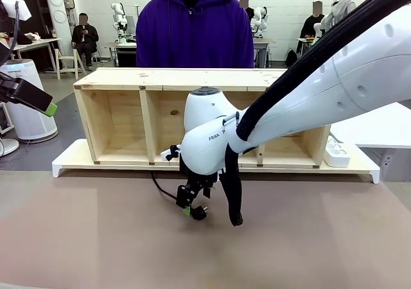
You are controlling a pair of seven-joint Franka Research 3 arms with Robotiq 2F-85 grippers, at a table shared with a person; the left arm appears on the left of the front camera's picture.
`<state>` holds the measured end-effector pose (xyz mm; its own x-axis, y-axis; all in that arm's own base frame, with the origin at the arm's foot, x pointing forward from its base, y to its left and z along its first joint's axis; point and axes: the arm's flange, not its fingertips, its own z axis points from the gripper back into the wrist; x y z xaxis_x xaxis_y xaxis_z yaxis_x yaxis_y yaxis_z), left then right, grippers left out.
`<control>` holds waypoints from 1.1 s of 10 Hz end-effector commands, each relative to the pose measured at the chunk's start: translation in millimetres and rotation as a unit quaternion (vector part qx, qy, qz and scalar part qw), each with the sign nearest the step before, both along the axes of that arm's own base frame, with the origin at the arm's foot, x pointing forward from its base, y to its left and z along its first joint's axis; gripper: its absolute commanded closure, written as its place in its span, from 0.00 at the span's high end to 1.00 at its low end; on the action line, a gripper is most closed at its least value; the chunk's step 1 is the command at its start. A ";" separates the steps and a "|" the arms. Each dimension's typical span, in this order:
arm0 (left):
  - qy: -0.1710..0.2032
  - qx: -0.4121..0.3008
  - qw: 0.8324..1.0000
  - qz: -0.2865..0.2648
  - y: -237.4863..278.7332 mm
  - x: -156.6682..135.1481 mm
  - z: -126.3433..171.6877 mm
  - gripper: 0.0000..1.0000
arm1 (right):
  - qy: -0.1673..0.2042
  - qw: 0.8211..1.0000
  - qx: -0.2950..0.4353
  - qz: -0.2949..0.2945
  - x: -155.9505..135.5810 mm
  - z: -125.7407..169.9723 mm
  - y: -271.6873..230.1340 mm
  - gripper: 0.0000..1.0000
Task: Perform cable management.
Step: When the cord part of the Power Cable appears at the lower middle area of the table and stops, grasp the cord part of the Power Cable.
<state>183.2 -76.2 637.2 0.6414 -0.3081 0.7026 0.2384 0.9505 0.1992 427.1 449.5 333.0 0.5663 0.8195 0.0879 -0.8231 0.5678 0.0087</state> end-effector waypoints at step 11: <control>-0.004 0.000 1.000 0.000 -0.2 0.4 0.4 1.00 | -0.014 0.999 -0.010 0.050 22.1 -35.3 14.3 0.33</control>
